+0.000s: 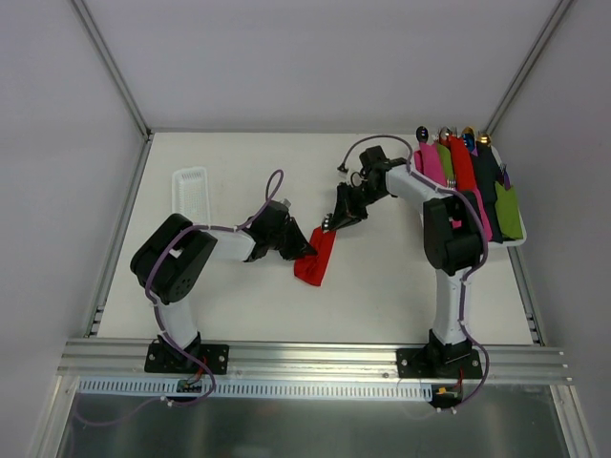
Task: Place the utensils on the paper napkin and roll it up
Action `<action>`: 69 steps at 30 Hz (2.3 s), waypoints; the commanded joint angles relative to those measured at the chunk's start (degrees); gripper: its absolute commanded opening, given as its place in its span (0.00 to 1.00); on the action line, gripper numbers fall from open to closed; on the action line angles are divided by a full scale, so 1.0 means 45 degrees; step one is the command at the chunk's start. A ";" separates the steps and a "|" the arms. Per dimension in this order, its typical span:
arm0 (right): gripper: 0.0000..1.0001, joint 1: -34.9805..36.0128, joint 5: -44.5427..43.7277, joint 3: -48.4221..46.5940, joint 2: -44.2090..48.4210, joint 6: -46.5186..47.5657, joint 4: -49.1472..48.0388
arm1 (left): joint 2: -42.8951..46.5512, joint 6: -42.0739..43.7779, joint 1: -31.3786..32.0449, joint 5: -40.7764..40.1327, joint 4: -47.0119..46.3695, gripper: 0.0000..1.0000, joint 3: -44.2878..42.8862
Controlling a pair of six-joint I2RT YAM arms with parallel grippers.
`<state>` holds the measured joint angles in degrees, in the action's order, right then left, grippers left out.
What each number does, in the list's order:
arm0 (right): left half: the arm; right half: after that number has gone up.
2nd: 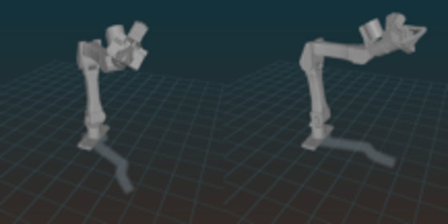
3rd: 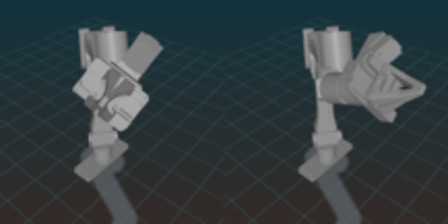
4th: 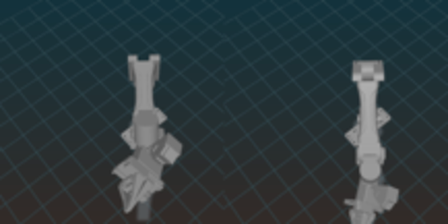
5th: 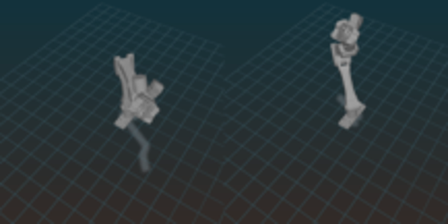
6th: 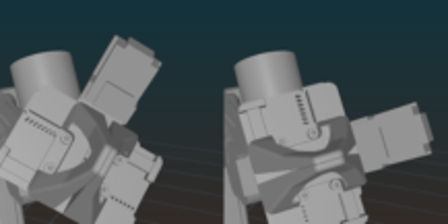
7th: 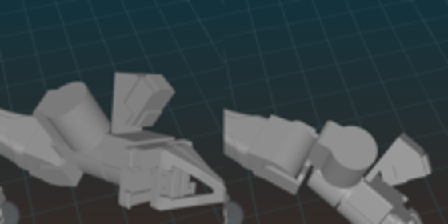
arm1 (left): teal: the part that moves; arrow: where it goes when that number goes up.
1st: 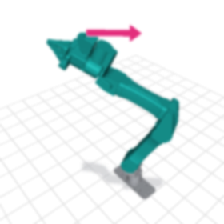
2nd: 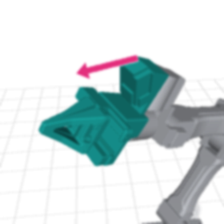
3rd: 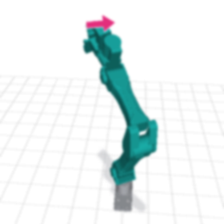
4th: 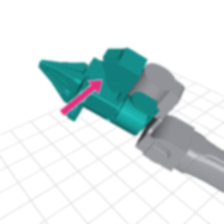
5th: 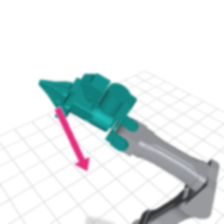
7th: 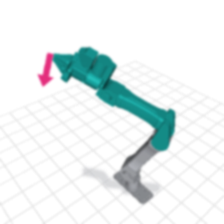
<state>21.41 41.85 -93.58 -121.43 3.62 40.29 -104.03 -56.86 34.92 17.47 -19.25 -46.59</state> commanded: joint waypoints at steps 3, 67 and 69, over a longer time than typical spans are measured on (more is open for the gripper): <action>0.11 0.0164 0.1657 0.2083 0.1222 -0.0764 -0.1785 | -0.0477 0.0253 0.0014 -0.0934 0.1640 0.00 0.0119; 0.04 0.0614 -0.0666 0.2339 -0.0887 -0.2171 -0.2528 | -0.0241 -0.0431 0.1556 0.0707 -0.0920 0.00 -0.0506; 0.04 0.0594 -0.0685 0.2339 -0.0907 -0.2191 -0.2509 | -0.0339 -0.0489 0.1615 0.0474 -0.0860 0.00 -0.0429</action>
<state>23.51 43.70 -82.30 -124.38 -6.61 28.10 -104.64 -57.89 40.47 19.55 -22.79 -49.32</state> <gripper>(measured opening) 0.044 0.008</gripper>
